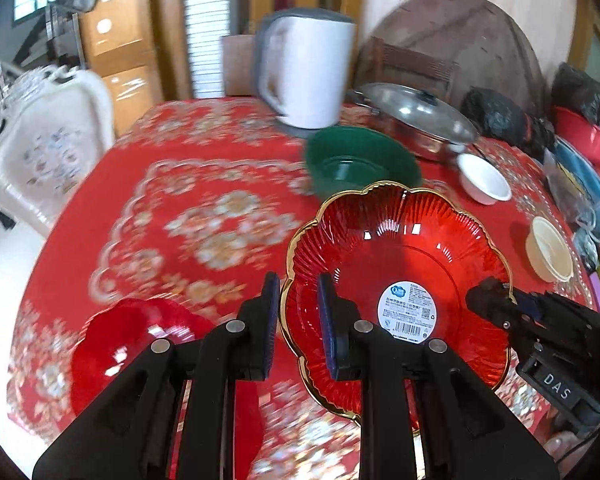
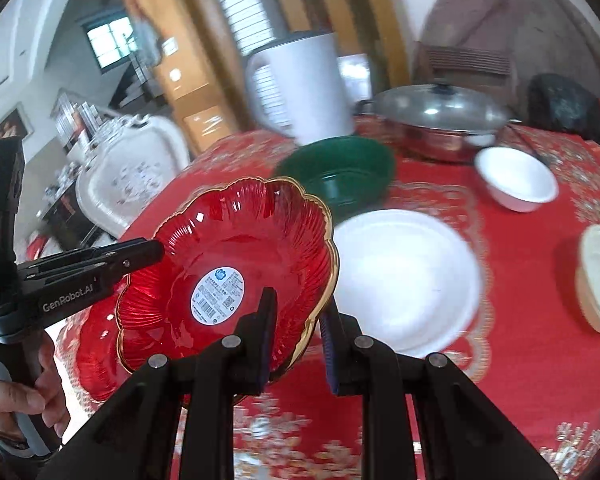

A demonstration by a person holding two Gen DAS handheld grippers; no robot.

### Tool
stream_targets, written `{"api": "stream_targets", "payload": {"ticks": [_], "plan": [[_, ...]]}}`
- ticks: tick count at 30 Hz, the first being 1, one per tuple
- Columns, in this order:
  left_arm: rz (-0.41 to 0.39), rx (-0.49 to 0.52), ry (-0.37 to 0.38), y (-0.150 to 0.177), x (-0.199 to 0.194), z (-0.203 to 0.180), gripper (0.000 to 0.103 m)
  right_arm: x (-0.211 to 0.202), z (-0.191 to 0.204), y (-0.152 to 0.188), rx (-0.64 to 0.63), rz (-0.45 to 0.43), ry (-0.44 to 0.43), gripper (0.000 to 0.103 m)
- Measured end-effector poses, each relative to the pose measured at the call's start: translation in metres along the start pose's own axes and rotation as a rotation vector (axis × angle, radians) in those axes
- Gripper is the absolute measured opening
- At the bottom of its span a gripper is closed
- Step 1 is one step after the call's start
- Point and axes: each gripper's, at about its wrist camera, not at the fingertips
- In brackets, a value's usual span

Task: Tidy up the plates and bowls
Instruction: 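Carry the red stickered bowl over the wedding plate and lower it inside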

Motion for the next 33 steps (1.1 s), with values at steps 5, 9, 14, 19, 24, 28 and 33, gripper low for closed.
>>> {"api": "stream_targets", "payload": {"ticks": [5,9,14,19,24,28,33], "plan": [[-0.012,-0.075,-0.043,0.03,-0.024,0.046,0.019,0.016,0.04,0.006,-0.069,0.035,-0.043,0.02],[-0.001,-0.135,-0.073,0.058,-0.034,0.078,0.019,0.032,0.074,0.012,-0.129,0.069,-0.079,0.02],[0.021,-0.21,-0.103,0.088,-0.031,0.108,0.019,0.057,0.111,0.02,-0.197,0.109,-0.1,0.021],[0.046,-0.268,-0.118,0.109,-0.021,0.126,0.019,0.082,0.137,0.03,-0.264,0.162,-0.085,0.022],[0.061,-0.294,-0.13,0.124,-0.013,0.137,0.019,0.1,0.149,0.04,-0.3,0.202,-0.067,0.023],[0.068,-0.308,-0.147,0.132,-0.007,0.143,0.019,0.105,0.162,0.048,-0.333,0.219,-0.055,0.024],[0.067,-0.307,-0.184,0.136,0.0,0.146,0.019,0.116,0.17,0.054,-0.359,0.246,-0.036,0.024]]}}
Point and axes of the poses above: each gripper's, at about its wrist camera, not at the fingertips, and x roughly the way its jaws point, z to its left, y to its underside, and after that the axes turned 4 degrees about x, right-handed
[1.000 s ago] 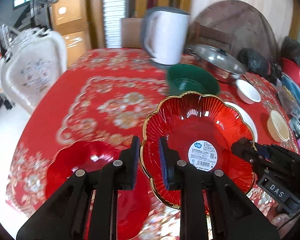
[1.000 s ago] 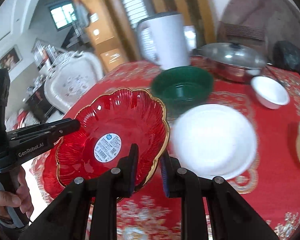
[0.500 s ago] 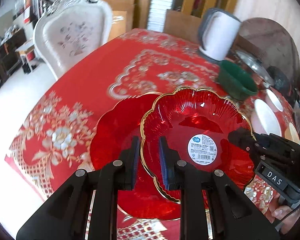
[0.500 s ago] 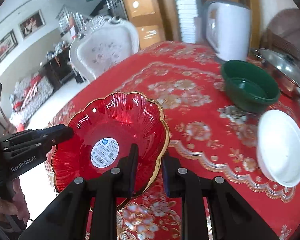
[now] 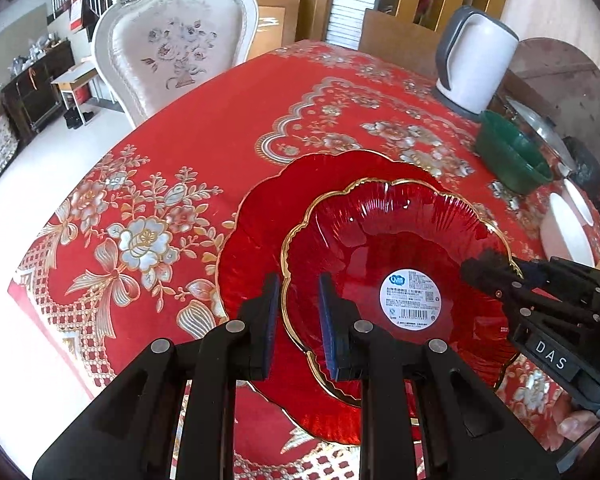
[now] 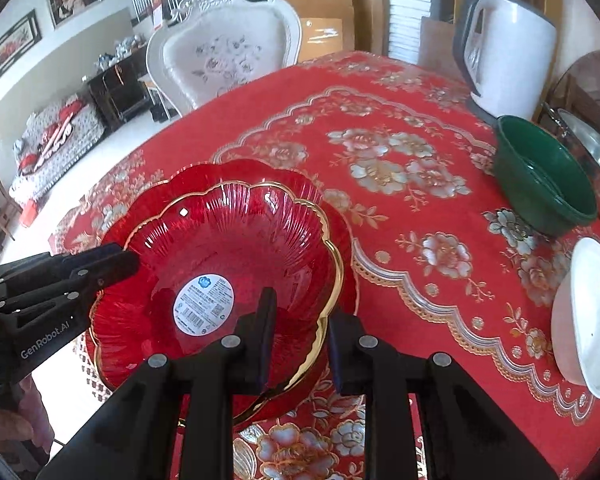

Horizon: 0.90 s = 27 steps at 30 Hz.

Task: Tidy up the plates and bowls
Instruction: 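Carry the red stickered bowl over the wedding plate and lower it inside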

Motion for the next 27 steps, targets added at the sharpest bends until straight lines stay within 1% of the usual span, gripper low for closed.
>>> {"api": "stream_targets", "payload": {"ticks": [11,19,27], "plan": [[-0.002,0.01,-0.038,0.006,0.012,-0.002,0.019,0.009,0.009,-0.002,-0.059,0.031,0.052,0.024],[-0.008,0.012,-0.053,0.005,0.012,0.0,0.019,0.016,0.011,-0.002,-0.063,0.055,0.043,0.025],[-0.01,0.023,-0.068,0.006,0.012,-0.002,0.019,0.016,0.01,-0.002,-0.062,0.056,0.045,0.025]]}}
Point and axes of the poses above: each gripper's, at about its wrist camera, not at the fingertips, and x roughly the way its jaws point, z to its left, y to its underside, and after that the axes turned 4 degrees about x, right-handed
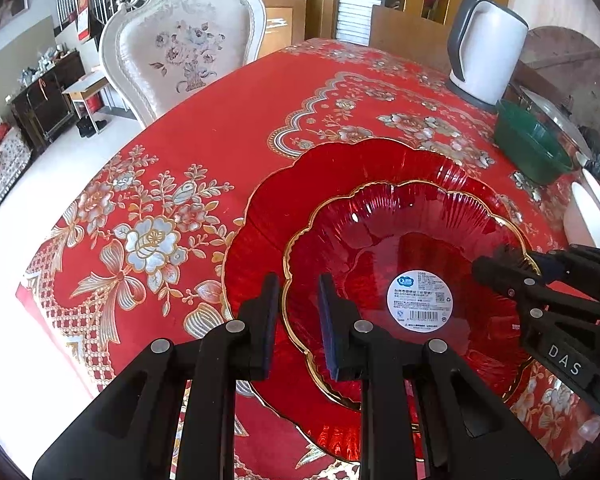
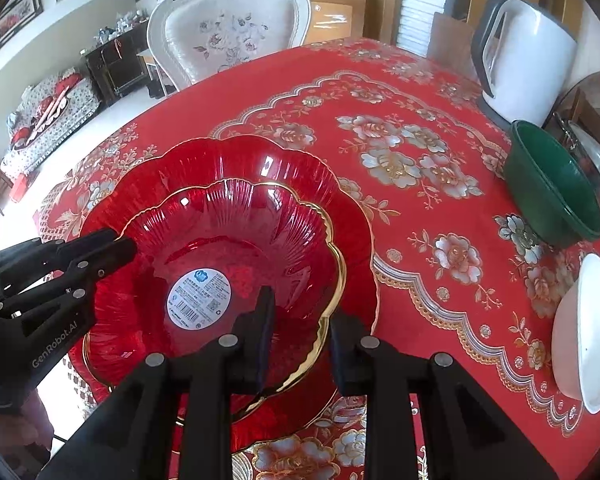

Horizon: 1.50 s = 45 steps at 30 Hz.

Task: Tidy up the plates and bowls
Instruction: 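Carry the red stickered bowl over the wedding plate and lower it inside, then open both grippers and withdraw from the stacked red dishes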

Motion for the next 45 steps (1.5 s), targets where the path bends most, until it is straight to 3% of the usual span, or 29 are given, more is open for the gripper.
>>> {"api": "stream_targets", "payload": {"ticks": [8,11,21,32,33,35,36,37,40,45], "plan": [[-0.007,0.01,-0.018,0.0,0.0,-0.003,0.019,-0.002,0.0,0.002,0.012,0.001,-0.002,0.025],[-0.01,0.012,-0.036,0.001,0.001,-0.004,0.019,-0.003,0.002,0.003,0.007,0.001,-0.015,0.032],[-0.024,0.012,-0.076,0.0,0.002,-0.006,0.019,0.001,0.008,0.003,-0.033,0.004,0.019,0.035],[-0.048,-0.029,-0.05,-0.003,-0.012,-0.006,0.021,-0.012,0.003,0.006,-0.011,-0.032,0.022,0.036],[-0.052,-0.037,-0.044,-0.003,-0.013,-0.006,0.022,-0.015,0.002,0.007,-0.007,-0.042,0.026,0.039],[-0.064,-0.042,-0.04,-0.004,-0.017,-0.009,0.036,-0.02,-0.001,0.008,0.007,-0.06,0.014,0.04],[-0.076,-0.04,-0.043,-0.004,-0.02,-0.012,0.052,-0.022,-0.002,0.009,0.015,-0.065,0.005,0.041],[-0.091,-0.04,-0.044,-0.004,-0.023,-0.013,0.059,-0.025,-0.003,0.01,0.022,-0.07,-0.004,0.041],[-0.121,-0.051,-0.048,-0.004,-0.031,-0.018,0.059,-0.033,-0.008,0.013,0.048,-0.096,-0.028,0.041],[-0.153,-0.053,-0.03,-0.008,-0.043,-0.032,0.059,-0.05,-0.022,0.02,0.091,-0.137,-0.029,0.055]]}}
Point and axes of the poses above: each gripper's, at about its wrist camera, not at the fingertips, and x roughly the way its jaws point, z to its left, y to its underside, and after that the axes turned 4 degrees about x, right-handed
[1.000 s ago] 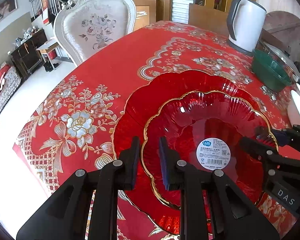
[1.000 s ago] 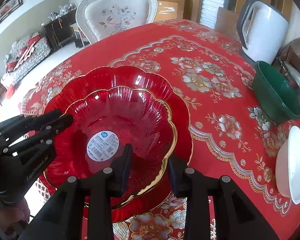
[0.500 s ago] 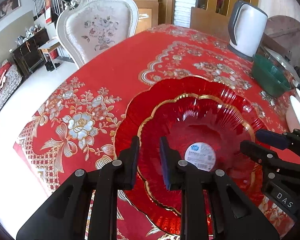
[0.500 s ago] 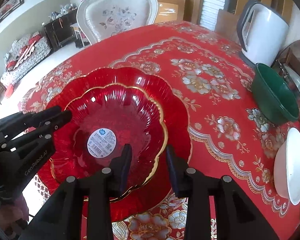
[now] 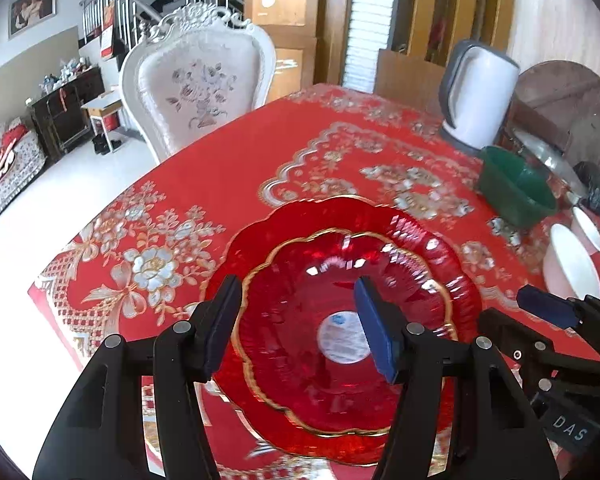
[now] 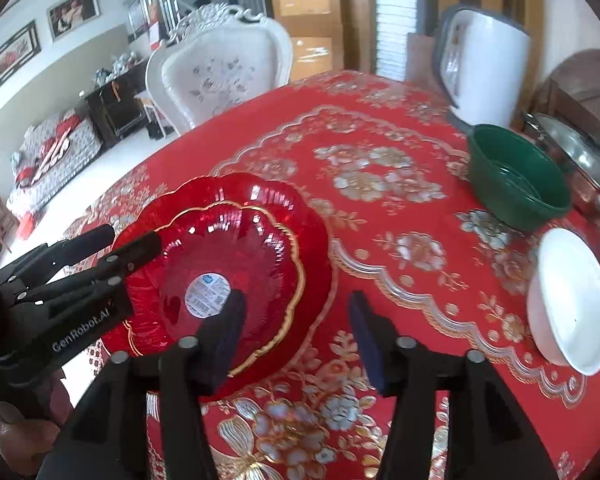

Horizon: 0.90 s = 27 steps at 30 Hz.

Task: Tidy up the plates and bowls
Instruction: 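Open both grippers and withdraw from the stacked red dishes, then reach both grippers to the green bowl and close on its rim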

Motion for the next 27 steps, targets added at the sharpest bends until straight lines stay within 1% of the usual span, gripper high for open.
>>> {"api": "stream_targets", "payload": {"ticks": [6,12,16,20,27], "plan": [[-0.02,0.051,0.044,-0.005,-0.008,-0.03,0.059,-0.02,-0.028,0.001,0.072,-0.039,0.016,0.055],[-0.036,0.108,0.076,-0.007,-0.014,-0.063,0.059,-0.033,-0.058,0.004,0.148,-0.052,0.027,0.055],[-0.033,0.133,0.1,-0.007,-0.014,-0.081,0.059,-0.041,-0.072,0.009,0.18,-0.061,0.044,0.055],[-0.032,0.154,0.117,-0.007,-0.015,-0.095,0.059,-0.046,-0.088,0.013,0.216,-0.05,0.058,0.055],[-0.007,0.175,0.166,-0.009,-0.012,-0.118,0.059,-0.062,-0.122,0.021,0.285,-0.05,0.097,0.056]]}}
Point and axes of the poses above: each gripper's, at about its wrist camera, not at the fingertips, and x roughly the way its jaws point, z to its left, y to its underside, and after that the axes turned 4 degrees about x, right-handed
